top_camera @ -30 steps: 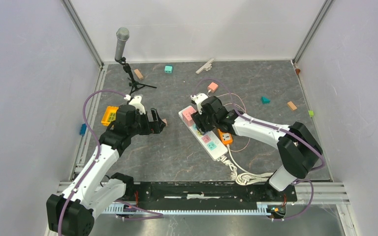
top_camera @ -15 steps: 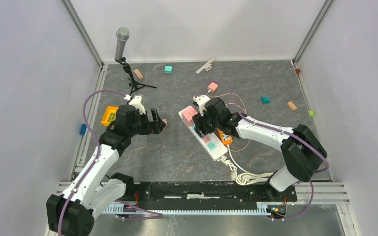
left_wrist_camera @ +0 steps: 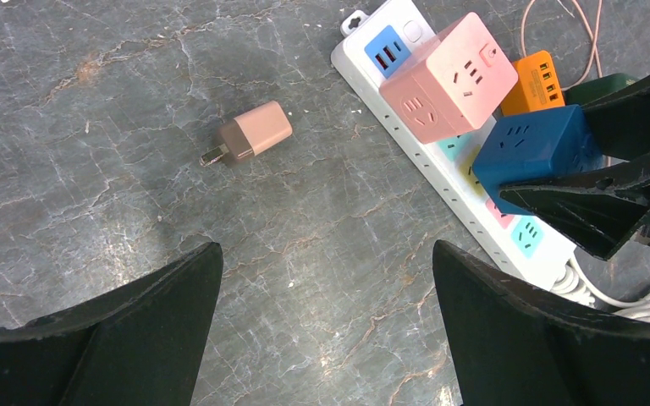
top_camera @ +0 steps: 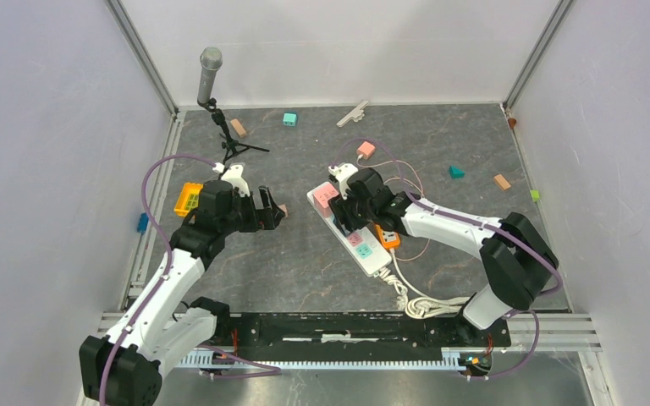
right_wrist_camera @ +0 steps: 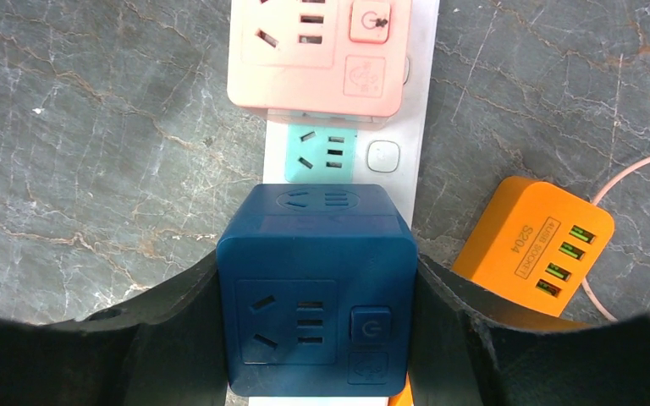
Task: Insert the plug
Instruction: Insert the plug into the socket.
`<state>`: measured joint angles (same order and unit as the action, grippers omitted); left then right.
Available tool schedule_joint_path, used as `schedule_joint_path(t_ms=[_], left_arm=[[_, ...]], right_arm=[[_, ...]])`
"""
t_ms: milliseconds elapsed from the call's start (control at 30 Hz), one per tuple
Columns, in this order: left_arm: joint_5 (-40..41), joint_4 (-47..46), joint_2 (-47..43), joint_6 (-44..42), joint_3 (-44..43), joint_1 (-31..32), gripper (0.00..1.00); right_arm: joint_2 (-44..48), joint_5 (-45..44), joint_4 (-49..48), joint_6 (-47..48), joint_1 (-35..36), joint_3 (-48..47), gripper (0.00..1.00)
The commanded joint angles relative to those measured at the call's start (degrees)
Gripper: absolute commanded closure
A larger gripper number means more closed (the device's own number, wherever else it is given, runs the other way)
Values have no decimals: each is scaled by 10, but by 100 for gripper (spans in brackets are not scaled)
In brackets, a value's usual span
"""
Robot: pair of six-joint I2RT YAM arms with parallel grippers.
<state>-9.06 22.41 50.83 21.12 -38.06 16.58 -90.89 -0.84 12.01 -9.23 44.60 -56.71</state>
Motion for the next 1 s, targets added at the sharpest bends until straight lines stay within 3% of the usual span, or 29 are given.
schedule_joint_path(t_ms=[0,267,500,600,967], left_arm=[[11,-10,-9,-26,-13,-2,0],[11,-10,-9,-25,-13,-2,0],[12,-9,-18,-24,-12,-1,0],[12,-9,-21,-24,-12,-2,0],[9,-10,-21,-24,-12,-1,0]], right_arm=[[-38,-56,81,18,3,-17,100],[-53,-69,91,26,10,-14,100],[-41,158,9,-22,-56,45,100],[-41,202,13,-21,-70,45,100],[-39,149,64,5,-67,23,100]])
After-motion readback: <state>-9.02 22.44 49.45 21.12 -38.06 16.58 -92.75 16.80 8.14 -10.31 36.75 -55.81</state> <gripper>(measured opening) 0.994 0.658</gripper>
